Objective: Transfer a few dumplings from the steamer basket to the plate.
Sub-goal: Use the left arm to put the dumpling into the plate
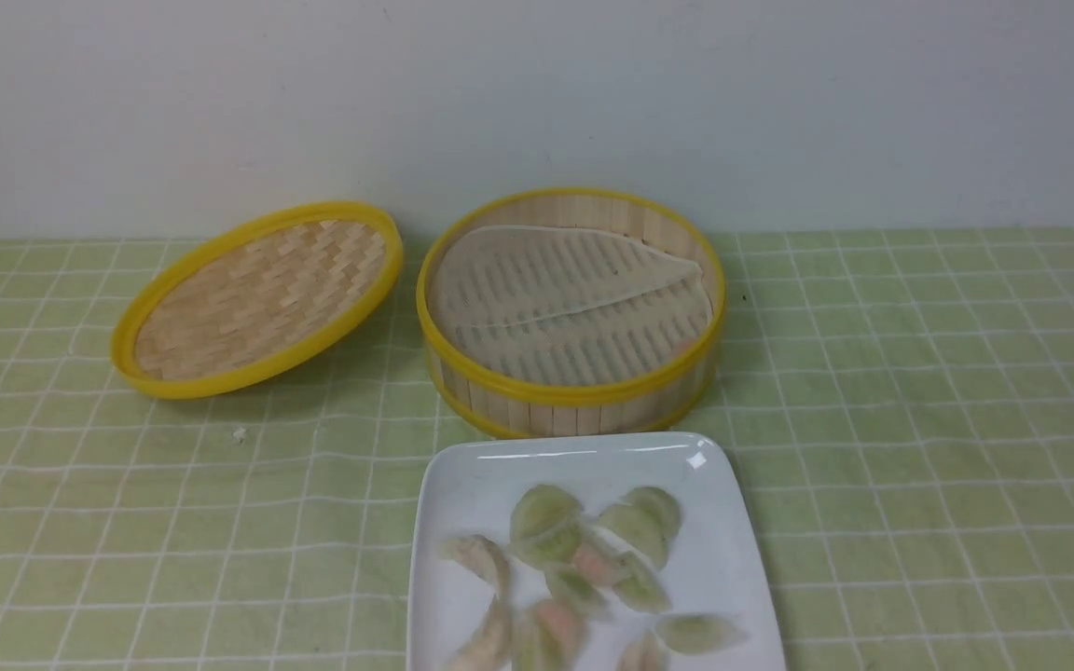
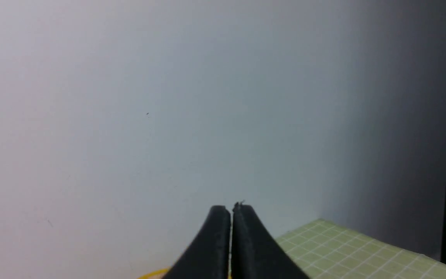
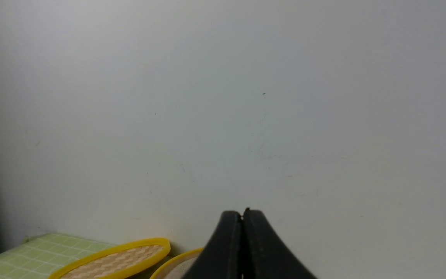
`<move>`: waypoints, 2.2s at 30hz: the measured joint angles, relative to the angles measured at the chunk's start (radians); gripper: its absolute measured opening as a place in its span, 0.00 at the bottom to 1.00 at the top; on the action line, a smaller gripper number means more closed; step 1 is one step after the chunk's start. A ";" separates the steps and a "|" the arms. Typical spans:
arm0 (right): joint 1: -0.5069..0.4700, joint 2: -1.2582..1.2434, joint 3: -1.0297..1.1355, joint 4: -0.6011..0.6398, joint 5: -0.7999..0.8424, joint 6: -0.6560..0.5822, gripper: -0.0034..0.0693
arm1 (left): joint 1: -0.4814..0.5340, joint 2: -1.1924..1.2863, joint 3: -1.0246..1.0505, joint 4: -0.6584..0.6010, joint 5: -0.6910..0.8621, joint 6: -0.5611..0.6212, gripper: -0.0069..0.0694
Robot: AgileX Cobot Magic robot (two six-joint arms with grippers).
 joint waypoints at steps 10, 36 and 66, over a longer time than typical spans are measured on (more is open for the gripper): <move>0.000 0.000 0.000 -0.002 0.000 0.000 0.03 | 0.078 -0.042 0.121 -0.054 0.060 0.034 0.08; 0.000 0.004 0.000 -0.002 0.001 0.006 0.03 | 0.731 -0.239 0.650 -0.411 0.087 0.354 0.08; 0.000 0.004 0.000 0.227 -0.079 -0.177 0.03 | 0.731 -0.239 0.649 -0.411 0.091 0.353 0.08</move>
